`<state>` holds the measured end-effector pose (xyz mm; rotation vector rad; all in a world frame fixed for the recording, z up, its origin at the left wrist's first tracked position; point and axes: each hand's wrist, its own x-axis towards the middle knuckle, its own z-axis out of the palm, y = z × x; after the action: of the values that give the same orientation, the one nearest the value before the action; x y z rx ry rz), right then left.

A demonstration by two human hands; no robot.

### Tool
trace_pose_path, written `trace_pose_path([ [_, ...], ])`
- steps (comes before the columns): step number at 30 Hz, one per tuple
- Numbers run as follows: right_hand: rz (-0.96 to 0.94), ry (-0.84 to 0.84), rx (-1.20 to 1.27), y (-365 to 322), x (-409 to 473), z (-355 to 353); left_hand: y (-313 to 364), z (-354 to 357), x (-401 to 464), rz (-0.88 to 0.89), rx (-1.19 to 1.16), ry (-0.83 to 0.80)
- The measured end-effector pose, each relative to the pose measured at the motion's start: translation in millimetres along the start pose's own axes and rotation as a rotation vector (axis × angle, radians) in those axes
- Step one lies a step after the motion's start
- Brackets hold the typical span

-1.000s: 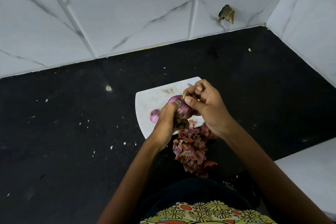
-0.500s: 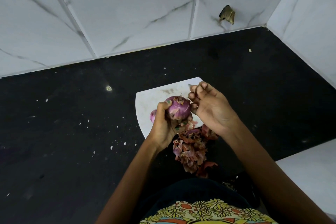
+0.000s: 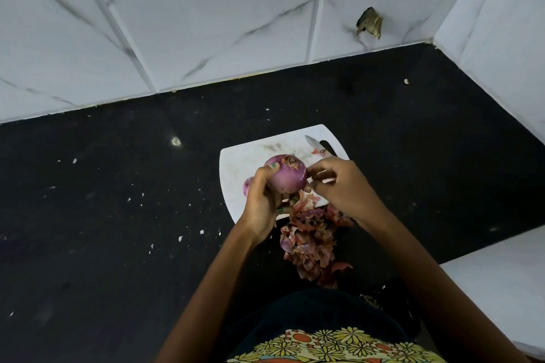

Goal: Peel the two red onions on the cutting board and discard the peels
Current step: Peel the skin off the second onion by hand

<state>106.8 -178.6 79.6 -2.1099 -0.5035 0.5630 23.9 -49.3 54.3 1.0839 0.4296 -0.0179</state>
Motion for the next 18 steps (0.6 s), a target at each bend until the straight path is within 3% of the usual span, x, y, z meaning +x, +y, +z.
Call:
trace_pose_path([
  [4, -0.24, 0.214, 0.089, -13, -3, -4, 0, -2, -1, -0.009, 0.078, 0.003],
  [7, -0.449, 0.131, 0.04, -23, -4, -10, -1, -1, 1, 0.005, 0.139, 0.023],
  [10, -0.492, 0.022, -0.071, -25, 0, -11, -1, 1, 1, 0.045, 0.203, 0.018],
  [18, -0.505, 0.022, -0.083, -25, 3, -12, -1, -3, 0, 0.095, 0.306, 0.037],
])
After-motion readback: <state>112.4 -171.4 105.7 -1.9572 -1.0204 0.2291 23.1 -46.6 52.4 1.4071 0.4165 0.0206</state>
